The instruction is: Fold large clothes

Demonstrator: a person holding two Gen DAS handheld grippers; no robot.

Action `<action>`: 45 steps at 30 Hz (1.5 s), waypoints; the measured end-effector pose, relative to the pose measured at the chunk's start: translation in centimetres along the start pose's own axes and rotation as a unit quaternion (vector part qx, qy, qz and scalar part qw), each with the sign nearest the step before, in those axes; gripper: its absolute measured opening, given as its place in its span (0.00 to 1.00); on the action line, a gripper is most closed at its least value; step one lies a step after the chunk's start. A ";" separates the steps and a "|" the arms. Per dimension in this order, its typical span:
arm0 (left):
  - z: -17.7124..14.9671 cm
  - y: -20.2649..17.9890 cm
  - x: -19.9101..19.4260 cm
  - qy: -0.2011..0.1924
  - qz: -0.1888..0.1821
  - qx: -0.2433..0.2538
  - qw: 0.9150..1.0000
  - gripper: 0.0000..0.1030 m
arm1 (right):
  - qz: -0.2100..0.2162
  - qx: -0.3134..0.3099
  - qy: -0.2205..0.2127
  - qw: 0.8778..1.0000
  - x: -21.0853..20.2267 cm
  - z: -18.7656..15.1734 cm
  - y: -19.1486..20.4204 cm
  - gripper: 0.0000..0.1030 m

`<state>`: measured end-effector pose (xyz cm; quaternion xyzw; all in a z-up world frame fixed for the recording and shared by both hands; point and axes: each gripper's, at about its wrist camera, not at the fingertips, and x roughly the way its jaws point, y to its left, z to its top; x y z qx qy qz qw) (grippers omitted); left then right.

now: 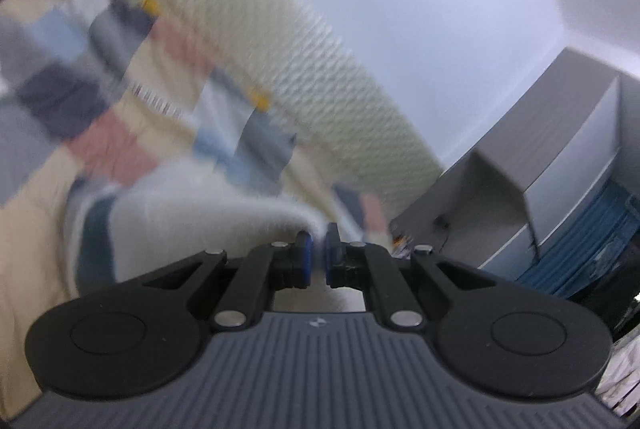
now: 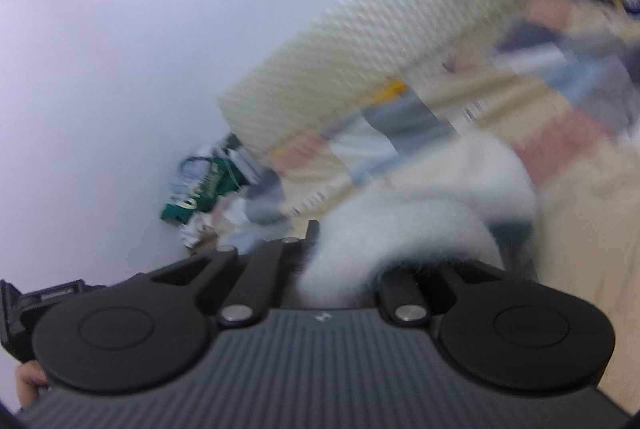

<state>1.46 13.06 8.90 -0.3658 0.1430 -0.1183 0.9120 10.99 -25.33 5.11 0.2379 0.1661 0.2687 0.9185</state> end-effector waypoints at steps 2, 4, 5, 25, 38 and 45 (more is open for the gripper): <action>2.7 -2.2 -2.4 -0.021 -0.017 0.018 0.999 0.07 | 0.020 -0.017 -0.019 0.999 -1.0 2.8 2.8 0.10; 5.3 -4.6 -4.9 -0.044 -0.034 0.039 0.998 0.07 | 0.039 -0.032 -0.038 0.998 -2.1 5.3 5.4 0.10; 6.7 -5.7 -6.0 -0.052 -0.042 0.044 0.997 0.07 | 0.050 -0.042 -0.049 0.997 -2.8 6.7 6.9 0.10; 19.8 -16.9 -3.4 -0.087 -0.015 0.149 0.985 0.07 | 0.030 -0.072 -0.068 0.995 2.8 19.9 9.8 0.11; 11.5 2.6 26.6 0.030 0.094 0.123 0.988 0.08 | -0.101 -0.065 0.023 0.993 28.0 11.8 -11.4 0.11; 5.0 15.4 43.7 0.068 0.120 0.112 0.984 0.07 | -0.140 -0.146 0.084 0.976 36.1 3.7 -17.8 0.11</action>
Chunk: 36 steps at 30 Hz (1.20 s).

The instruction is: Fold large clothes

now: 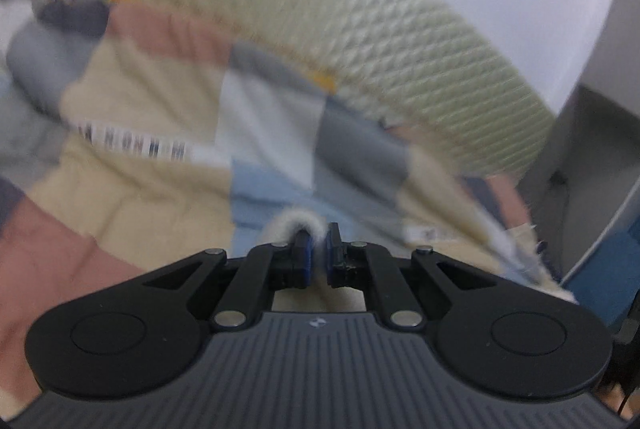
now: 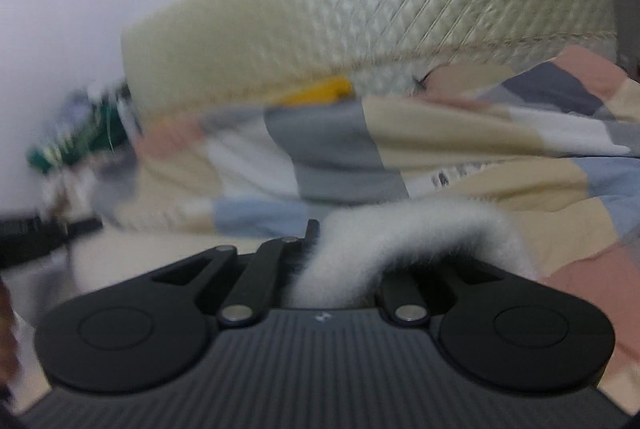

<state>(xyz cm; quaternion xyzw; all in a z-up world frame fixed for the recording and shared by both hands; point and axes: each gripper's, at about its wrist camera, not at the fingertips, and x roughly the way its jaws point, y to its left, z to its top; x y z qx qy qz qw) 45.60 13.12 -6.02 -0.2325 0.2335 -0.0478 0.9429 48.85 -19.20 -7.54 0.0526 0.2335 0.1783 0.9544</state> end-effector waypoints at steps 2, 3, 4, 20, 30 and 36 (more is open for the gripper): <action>-1.3 0.9 2.6 0.018 0.009 0.002 1.000 0.07 | -0.006 0.000 0.026 1.000 2.2 -1.6 -0.6 0.11; -1.9 1.4 4.1 0.032 0.016 0.003 0.999 0.07 | -0.008 0.007 0.040 0.999 3.2 -2.3 -1.0 0.11; -2.5 1.8 5.3 0.041 0.022 0.007 0.999 0.07 | -0.010 0.012 0.053 0.998 3.8 -2.9 -1.1 0.11; -3.6 -0.7 -0.3 0.074 0.054 0.053 0.994 0.47 | 0.025 0.050 0.085 0.995 1.1 -3.3 -0.7 0.39; -8.0 -1.7 -14.6 0.088 0.039 -0.041 0.994 0.46 | 0.033 0.081 0.051 0.995 -14.1 -4.1 1.9 0.39; -11.5 -4.2 -23.6 0.089 0.031 -0.051 0.994 0.46 | 0.032 0.068 0.029 0.997 -24.1 -6.0 3.9 0.39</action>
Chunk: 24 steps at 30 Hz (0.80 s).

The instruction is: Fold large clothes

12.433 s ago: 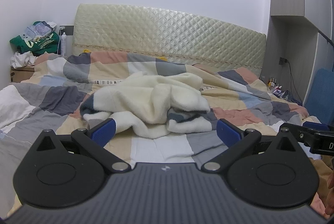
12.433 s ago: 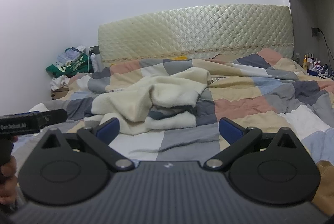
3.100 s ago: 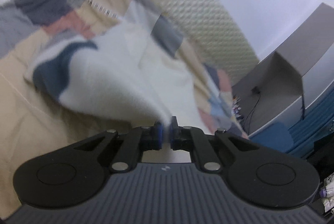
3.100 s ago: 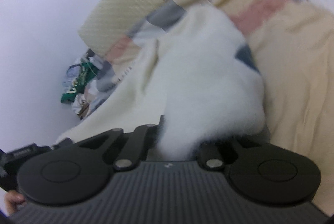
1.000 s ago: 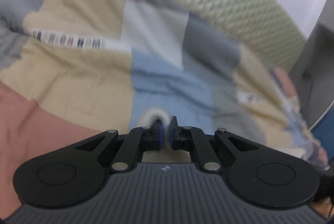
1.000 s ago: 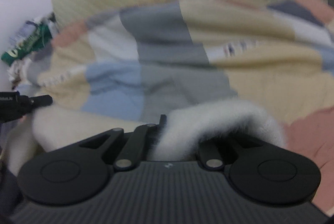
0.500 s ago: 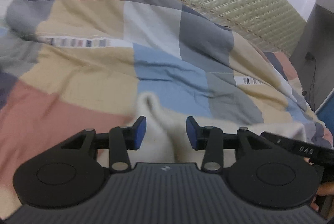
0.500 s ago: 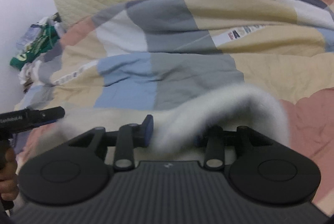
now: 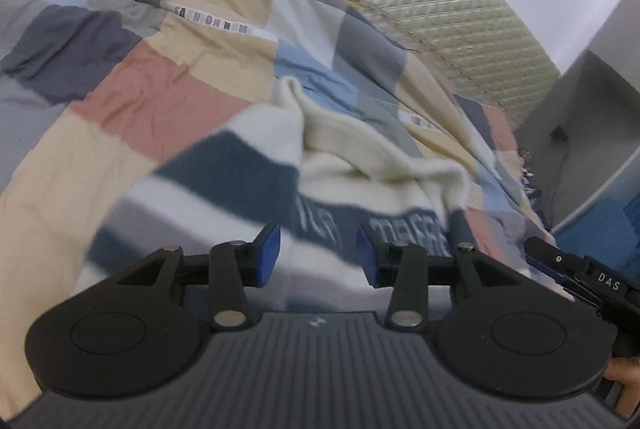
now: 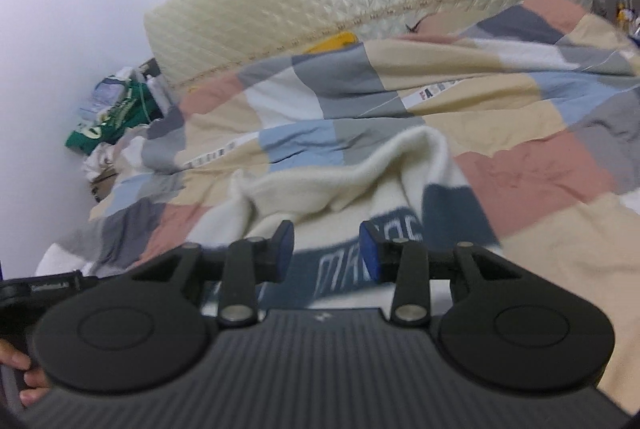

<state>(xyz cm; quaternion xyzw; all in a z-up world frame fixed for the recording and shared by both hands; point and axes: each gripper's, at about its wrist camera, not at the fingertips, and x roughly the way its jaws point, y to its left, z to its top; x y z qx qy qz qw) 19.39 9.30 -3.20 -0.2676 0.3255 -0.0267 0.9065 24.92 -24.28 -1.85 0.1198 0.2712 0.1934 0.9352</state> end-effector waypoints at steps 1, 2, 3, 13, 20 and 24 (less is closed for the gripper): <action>-0.7 -0.2 -1.0 -0.002 0.000 0.000 1.000 0.46 | 0.001 -0.001 -0.004 1.000 -1.7 -0.6 0.3 0.39; -1.7 -0.6 -2.3 -0.004 0.004 0.004 1.000 0.46 | 0.000 -0.002 -0.006 1.000 -3.0 -1.1 0.5 0.39; -2.4 -0.9 -3.1 -0.004 0.006 0.007 1.000 0.46 | -0.001 -0.002 -0.006 1.000 -4.3 -1.7 0.7 0.39; -9.0 -2.4 -6.1 0.049 0.055 0.045 0.996 0.49 | -0.040 0.079 0.042 0.995 -9.8 -9.5 -2.4 0.59; -11.6 -2.2 -3.5 0.072 0.114 0.103 0.986 0.49 | -0.086 0.135 0.099 0.982 -7.8 -12.7 -4.8 0.59; -12.6 -2.6 -2.3 0.073 0.172 0.155 0.970 0.49 | -0.116 0.130 0.120 0.977 -6.7 -13.9 -5.4 0.58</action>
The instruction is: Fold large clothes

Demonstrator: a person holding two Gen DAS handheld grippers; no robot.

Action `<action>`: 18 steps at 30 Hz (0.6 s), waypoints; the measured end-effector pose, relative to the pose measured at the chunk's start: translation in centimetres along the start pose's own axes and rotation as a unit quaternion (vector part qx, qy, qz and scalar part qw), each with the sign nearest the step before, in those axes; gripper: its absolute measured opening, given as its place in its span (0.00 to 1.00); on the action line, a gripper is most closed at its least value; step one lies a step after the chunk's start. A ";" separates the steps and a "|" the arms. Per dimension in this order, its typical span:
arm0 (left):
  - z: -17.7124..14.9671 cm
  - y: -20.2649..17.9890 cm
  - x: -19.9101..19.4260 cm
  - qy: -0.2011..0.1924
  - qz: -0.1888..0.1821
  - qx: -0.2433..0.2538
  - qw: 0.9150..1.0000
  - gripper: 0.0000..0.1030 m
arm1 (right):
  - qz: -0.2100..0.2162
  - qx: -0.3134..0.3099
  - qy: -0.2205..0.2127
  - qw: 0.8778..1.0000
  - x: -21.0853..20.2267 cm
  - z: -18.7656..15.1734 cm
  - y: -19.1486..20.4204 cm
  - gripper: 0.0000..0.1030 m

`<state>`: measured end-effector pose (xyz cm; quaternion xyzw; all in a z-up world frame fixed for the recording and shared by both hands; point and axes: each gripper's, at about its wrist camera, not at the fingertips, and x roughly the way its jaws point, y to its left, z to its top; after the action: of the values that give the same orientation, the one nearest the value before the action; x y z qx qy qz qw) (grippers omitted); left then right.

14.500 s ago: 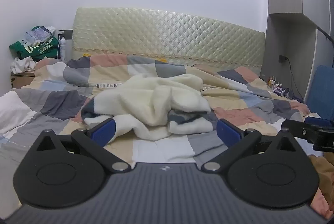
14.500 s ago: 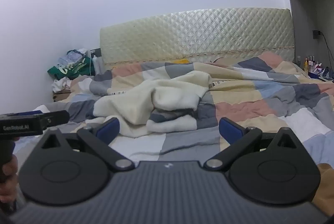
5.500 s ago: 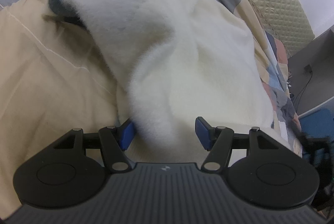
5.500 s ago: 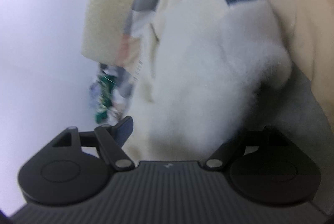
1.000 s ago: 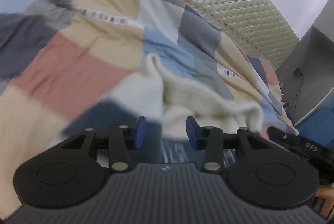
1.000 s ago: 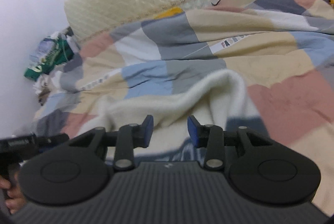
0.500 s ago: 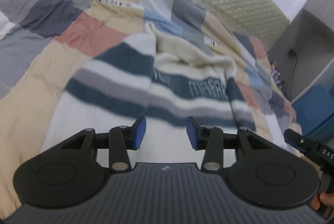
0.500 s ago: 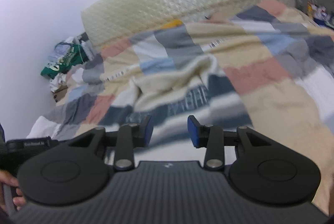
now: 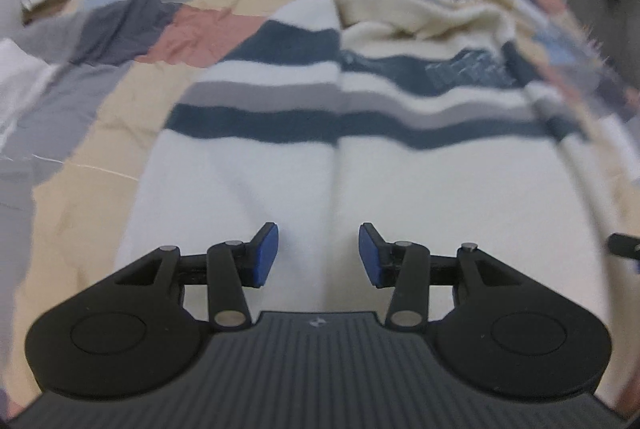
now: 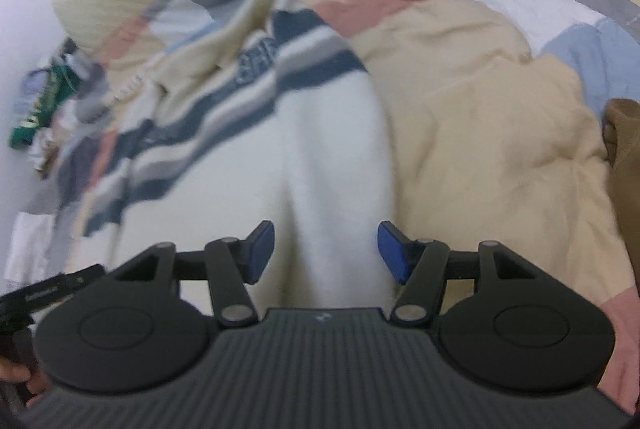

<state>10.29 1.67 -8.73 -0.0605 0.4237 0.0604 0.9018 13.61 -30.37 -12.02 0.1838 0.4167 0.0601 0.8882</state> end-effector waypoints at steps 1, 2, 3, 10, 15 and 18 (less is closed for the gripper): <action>-0.2 0.0 0.3 0.003 0.014 0.001 1.000 0.49 | -0.006 -0.002 0.007 1.000 0.4 -0.2 -0.1 0.59; -0.2 0.1 0.6 0.005 0.023 0.000 1.000 0.49 | -0.010 -0.006 0.013 1.000 0.7 -0.3 -0.1 0.59; -0.3 0.2 0.8 0.006 0.033 0.000 0.999 0.49 | -0.014 -0.012 0.018 1.000 1.0 -0.4 -0.2 0.59; -0.4 1.0 1.6 0.015 0.080 -0.005 0.997 0.29 | -0.041 -0.003 0.030 0.999 2.4 -1.1 -0.9 0.42; 0.5 3.5 0.5 0.003 0.082 -0.066 0.994 0.13 | -0.038 0.026 -0.003 0.999 0.5 -0.4 -1.8 0.11; 1.7 6.0 -1.0 -0.008 0.073 -0.119 0.990 0.12 | -0.029 0.050 -0.034 0.998 -1.3 0.7 -2.7 0.10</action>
<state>10.01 7.86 -7.21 -0.1357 0.4099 0.1768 0.8845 13.21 -33.42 -11.73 0.2181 0.3939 0.0069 0.8929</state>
